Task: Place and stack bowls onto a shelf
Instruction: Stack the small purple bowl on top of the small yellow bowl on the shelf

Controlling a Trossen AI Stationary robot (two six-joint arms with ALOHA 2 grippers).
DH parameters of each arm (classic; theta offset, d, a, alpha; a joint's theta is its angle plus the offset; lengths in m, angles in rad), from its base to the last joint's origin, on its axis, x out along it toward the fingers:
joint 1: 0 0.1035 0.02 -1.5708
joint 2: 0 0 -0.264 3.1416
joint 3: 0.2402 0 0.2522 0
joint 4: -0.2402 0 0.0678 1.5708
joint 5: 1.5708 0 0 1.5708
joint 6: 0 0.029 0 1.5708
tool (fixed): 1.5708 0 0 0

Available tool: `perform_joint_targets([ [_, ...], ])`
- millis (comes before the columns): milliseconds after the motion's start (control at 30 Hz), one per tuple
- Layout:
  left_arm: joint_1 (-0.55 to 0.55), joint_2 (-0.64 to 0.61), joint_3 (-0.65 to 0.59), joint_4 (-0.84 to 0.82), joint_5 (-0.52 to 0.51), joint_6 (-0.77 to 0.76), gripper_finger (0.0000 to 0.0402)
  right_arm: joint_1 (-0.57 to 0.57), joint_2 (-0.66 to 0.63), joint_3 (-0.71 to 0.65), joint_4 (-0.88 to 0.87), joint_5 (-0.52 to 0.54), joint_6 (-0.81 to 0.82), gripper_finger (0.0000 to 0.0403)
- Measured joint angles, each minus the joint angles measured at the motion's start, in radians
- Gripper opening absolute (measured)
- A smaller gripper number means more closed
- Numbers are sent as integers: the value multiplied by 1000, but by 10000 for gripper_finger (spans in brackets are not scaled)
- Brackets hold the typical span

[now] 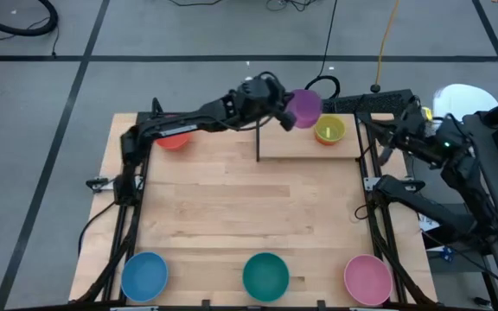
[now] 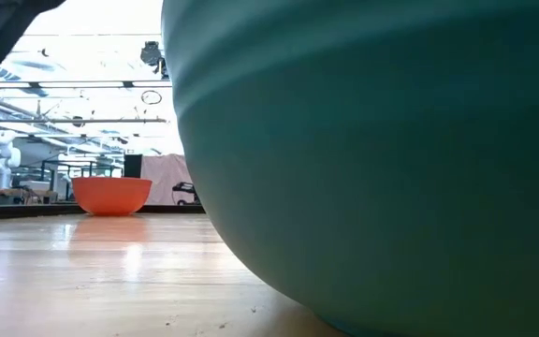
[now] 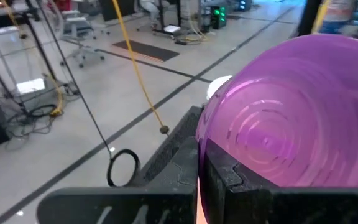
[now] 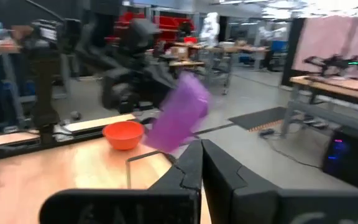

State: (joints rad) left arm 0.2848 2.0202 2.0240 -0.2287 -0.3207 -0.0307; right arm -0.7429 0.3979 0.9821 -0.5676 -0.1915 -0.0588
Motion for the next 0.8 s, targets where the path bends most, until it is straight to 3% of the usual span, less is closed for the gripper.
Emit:
perform_joint_targets([
  [200, 3, 89, 109, 4, -45, 27, 2, 0, 95, 0, 69, -21, -6, 25],
  [600, 8, 88, 114, 130, -75, 64, 2, 0, 274, 0, 216, -14, -8, 115],
  [800, 12, 88, 114, 143, -100, 88, 2, 1, 334, 0, 298, 140, -6, 122],
])
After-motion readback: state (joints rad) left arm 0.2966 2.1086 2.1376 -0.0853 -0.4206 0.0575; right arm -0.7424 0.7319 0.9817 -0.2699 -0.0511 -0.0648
